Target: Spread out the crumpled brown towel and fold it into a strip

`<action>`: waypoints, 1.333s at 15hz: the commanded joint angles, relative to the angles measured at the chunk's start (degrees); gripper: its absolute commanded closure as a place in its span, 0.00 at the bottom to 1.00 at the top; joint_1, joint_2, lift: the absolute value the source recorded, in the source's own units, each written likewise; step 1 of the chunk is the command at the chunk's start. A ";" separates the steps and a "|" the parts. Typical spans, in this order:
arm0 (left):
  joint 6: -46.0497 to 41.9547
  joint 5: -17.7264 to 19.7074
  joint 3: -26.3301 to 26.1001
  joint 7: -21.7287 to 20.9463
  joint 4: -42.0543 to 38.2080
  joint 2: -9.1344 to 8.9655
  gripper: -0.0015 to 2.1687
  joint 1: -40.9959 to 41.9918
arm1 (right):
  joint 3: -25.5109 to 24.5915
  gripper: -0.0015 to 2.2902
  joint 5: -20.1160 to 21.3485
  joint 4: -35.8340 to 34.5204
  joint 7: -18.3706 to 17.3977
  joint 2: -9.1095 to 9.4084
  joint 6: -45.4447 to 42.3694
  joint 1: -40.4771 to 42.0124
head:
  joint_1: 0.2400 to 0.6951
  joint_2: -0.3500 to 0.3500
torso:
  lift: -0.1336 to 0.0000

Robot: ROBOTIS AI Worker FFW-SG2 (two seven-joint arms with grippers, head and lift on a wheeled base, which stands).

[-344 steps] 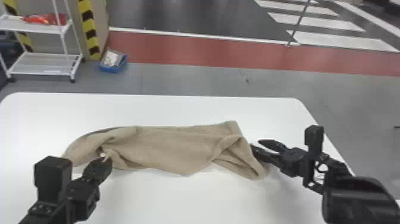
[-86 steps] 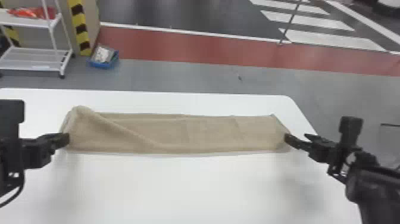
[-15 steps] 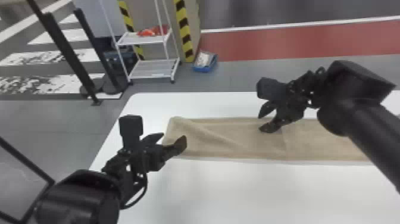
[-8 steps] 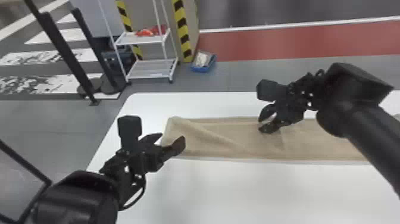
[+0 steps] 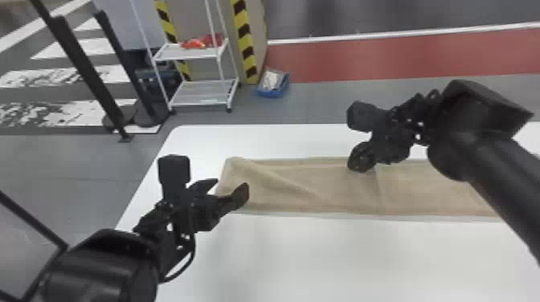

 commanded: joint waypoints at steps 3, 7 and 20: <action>-2.64 -1.26 -1.49 -1.58 2.20 0.62 0.15 -2.05 | -9.94 0.44 -0.18 -10.61 -0.68 0.05 1.76 7.10 | 1.00 0.79 | 0.07; -5.98 -2.23 -4.30 -1.75 5.27 1.58 0.15 -5.04 | -21.10 0.44 -7.39 -27.57 -2.70 0.05 3.17 18.17 | 1.00 0.74 | 0.07; -12.13 -3.99 -16.87 -7.29 18.10 2.64 0.15 -19.36 | -43.86 0.05 -38.33 -49.10 -16.41 -1.93 -0.17 48.85 | 1.00 0.38 | 0.07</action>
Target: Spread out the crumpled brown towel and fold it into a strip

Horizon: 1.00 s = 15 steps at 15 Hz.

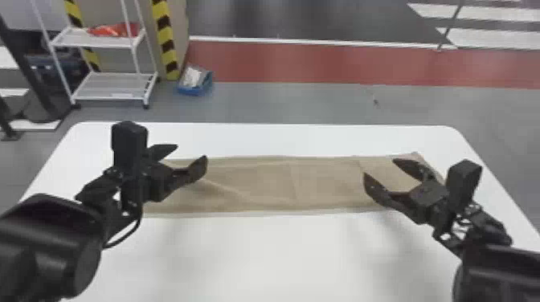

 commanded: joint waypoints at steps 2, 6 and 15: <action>0.15 -0.38 -4.77 -3.21 6.55 -0.42 0.19 -7.97 | -4.55 0.05 -3.24 -3.69 -1.26 0.00 -2.62 5.21 | 1.00 0.30 | 0.07; 12.45 -2.14 -7.76 -8.04 10.95 -1.74 0.21 -13.95 | -7.01 0.05 -4.38 -6.15 -1.26 -0.09 -4.55 8.81 | 1.00 0.20 | 0.07; 15.09 -4.51 -9.25 -7.42 11.65 -2.53 0.25 -13.95 | -7.37 0.05 -5.26 -5.36 -1.08 -0.44 -6.49 9.86 | 1.00 0.16 | 0.07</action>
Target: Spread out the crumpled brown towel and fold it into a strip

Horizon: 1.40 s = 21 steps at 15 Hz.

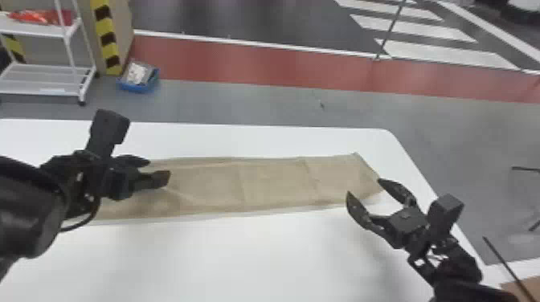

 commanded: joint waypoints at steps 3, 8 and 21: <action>-1.46 -1.72 -1.08 0.52 3.46 -2.38 0.25 -0.63 | -0.35 0.05 -1.10 -0.09 0.61 -0.09 -1.14 1.38 | 1.00 0.15 | 0.07; -2.51 -1.98 -1.35 1.58 4.95 -3.96 0.25 -1.69 | -1.75 0.05 -1.98 -0.26 1.14 -0.44 -2.20 2.52 | 1.00 0.12 | 0.07; -2.16 -4.44 -1.26 1.49 7.15 -4.22 0.32 -2.74 | -2.02 0.05 -3.48 -0.62 1.76 -0.71 -2.72 2.87 | 1.00 0.11 | 0.07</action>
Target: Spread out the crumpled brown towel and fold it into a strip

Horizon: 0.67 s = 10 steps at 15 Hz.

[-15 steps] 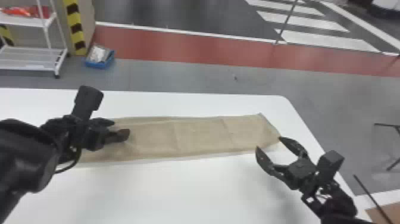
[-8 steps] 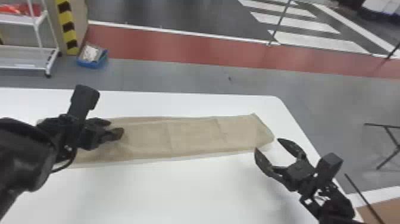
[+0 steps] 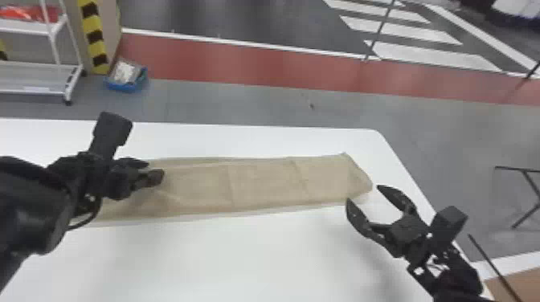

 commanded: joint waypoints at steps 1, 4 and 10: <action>0.12 -0.84 -0.21 0.26 0.34 -0.09 0.32 -0.17 | -0.11 0.05 -0.69 -0.15 0.13 -0.03 0.00 0.09 | 1.00 0.11 | 0.07; 0.12 -1.28 -0.65 0.09 1.48 -0.18 0.32 -0.79 | -0.11 0.05 -1.04 -0.15 0.22 -0.03 -0.18 0.35 | 1.00 0.12 | 0.07; 0.82 -0.32 -0.21 -0.97 0.87 0.00 0.50 -0.35 | -0.02 0.05 -1.48 -0.15 0.22 -0.65 -0.18 0.35 | 1.00 0.11 | 0.07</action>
